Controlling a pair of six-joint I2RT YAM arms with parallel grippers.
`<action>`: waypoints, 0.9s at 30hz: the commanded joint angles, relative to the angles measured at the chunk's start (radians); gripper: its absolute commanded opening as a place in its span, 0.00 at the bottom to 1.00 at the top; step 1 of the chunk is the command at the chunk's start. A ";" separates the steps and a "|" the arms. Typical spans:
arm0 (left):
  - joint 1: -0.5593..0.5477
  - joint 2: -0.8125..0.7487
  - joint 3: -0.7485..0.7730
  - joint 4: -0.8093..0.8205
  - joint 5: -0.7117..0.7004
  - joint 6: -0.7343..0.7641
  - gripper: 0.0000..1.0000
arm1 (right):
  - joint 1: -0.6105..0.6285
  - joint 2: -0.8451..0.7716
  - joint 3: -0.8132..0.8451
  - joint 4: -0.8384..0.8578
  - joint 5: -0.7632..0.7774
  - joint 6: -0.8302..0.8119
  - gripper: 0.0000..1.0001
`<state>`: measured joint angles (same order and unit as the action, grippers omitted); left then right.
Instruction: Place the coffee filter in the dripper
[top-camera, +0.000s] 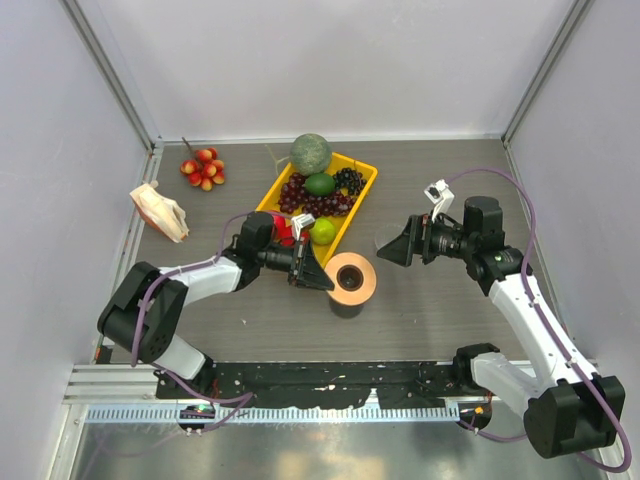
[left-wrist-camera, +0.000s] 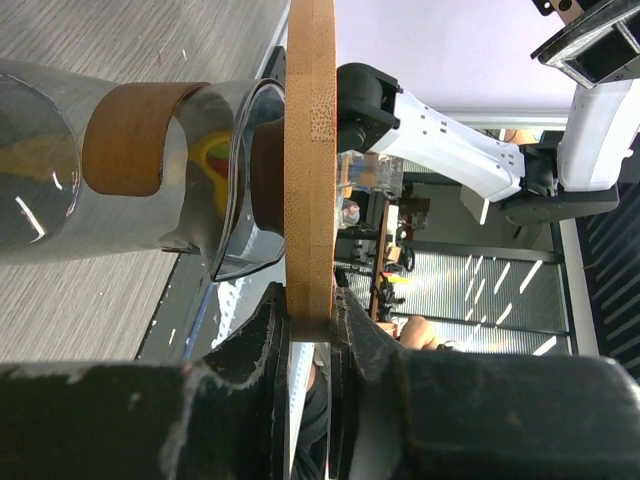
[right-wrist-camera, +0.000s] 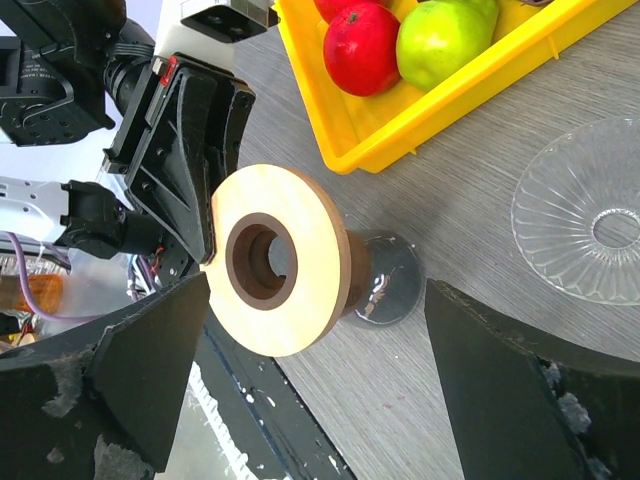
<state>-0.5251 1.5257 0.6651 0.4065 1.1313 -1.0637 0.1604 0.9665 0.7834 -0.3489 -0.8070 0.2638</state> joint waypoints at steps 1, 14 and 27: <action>0.016 0.001 0.037 0.023 0.039 0.018 0.11 | -0.001 0.006 0.045 0.014 -0.027 -0.012 0.96; 0.042 -0.012 0.047 -0.054 0.028 0.071 0.54 | -0.001 0.018 0.051 0.016 -0.054 -0.018 0.96; 0.073 -0.277 0.115 -0.697 -0.151 0.607 0.81 | -0.001 0.003 0.119 -0.141 -0.064 -0.220 0.95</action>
<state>-0.4728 1.3560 0.7021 0.0307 1.0939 -0.7620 0.1604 0.9863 0.8158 -0.3969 -0.8593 0.1917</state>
